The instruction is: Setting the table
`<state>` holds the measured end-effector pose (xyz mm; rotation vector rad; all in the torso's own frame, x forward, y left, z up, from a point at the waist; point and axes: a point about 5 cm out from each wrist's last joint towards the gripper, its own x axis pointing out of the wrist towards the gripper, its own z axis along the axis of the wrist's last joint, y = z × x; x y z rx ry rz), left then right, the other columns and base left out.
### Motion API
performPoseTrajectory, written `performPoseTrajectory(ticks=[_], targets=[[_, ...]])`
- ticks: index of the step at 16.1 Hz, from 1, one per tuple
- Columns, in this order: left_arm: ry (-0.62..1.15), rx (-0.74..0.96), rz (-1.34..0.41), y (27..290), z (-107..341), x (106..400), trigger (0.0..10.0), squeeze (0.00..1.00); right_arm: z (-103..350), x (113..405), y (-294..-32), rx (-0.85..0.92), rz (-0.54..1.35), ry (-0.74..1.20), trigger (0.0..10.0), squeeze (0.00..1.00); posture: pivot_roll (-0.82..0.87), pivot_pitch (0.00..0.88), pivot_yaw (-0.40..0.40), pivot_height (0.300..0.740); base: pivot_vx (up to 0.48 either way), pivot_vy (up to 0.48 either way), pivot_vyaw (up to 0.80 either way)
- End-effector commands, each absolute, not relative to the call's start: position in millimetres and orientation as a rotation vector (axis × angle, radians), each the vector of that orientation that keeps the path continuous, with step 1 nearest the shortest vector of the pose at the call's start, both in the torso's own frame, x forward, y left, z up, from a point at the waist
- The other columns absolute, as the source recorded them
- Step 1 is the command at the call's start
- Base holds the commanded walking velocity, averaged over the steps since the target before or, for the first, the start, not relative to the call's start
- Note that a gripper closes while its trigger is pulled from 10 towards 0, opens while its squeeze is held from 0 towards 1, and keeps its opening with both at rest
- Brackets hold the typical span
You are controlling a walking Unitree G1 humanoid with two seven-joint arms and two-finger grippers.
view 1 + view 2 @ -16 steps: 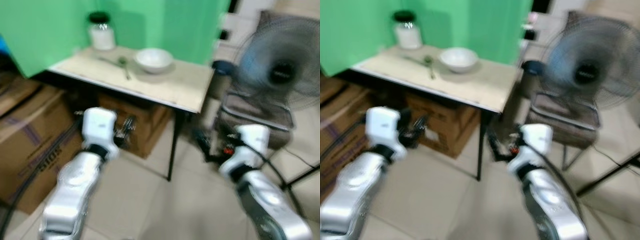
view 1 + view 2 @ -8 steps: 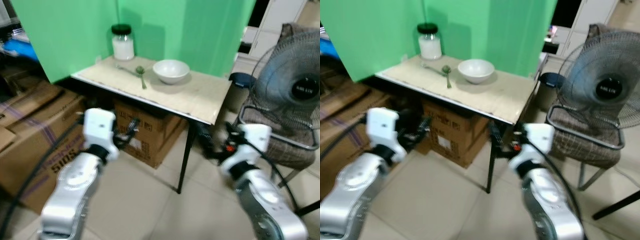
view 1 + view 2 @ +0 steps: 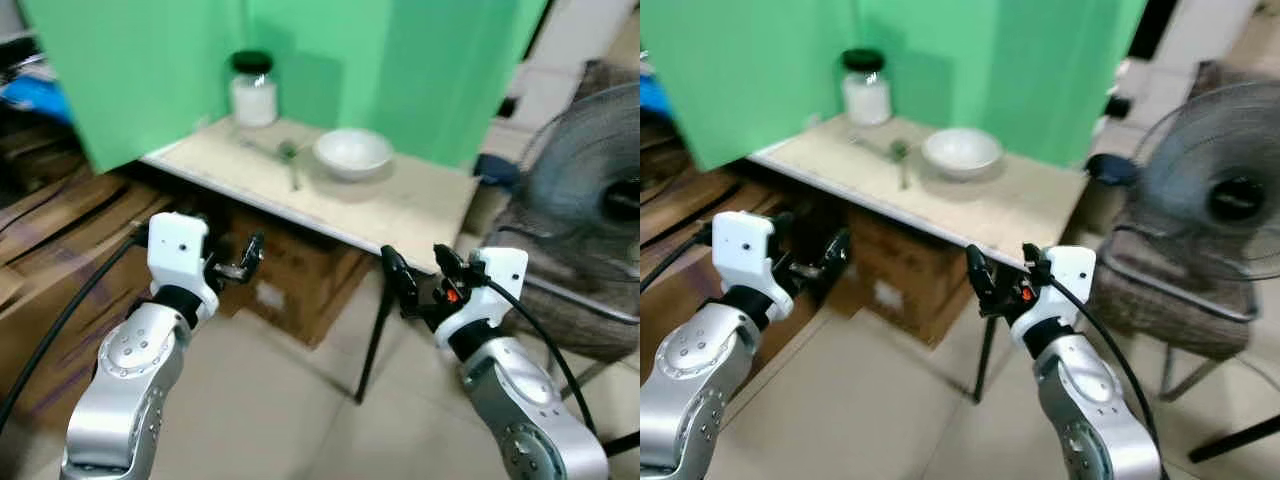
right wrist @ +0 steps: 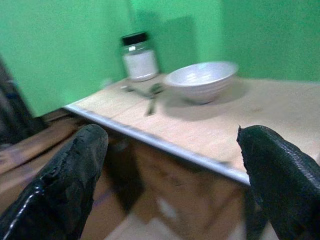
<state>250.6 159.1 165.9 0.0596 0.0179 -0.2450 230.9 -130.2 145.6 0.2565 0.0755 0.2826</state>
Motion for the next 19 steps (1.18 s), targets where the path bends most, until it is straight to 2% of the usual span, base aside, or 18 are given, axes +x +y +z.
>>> performPoseTrajectory(ticks=[1, 4, 12, 19], targets=[[0.015, 0.052, -0.283, 149.4, 167.4, 250.0, 10.0, 1.00, 142.9, 230.6, -137.8, 0.224, 0.260, 0.092, 10.0, 0.00, 0.08, 0.000, -0.028, 0.740, 0.412, 0.000, 0.00], [0.016, 0.060, -0.286, 149.4, 167.4, 249.5, 10.0, 1.00, 143.3, 232.5, -137.9, 0.207, 0.257, 0.095, 10.0, 0.00, 0.09, 0.000, -0.031, 0.740, 0.410, 0.000, 0.55], [0.022, 0.086, -0.311, 148.7, 166.7, 249.0, 10.0, 1.00, 144.9, 235.3, -140.3, 0.250, 0.212, 0.078, 10.0, 0.00, 0.09, 0.000, -0.032, 0.740, 0.404, 0.000, 0.00], [0.022, 0.091, -0.319, 146.7, 166.4, 249.2, 10.0, 1.00, 142.4, 238.2, -140.3, 0.206, 0.223, 0.094, 10.0, 0.00, 0.09, 0.000, -0.035, 0.740, 0.378, 0.000, 0.00]])
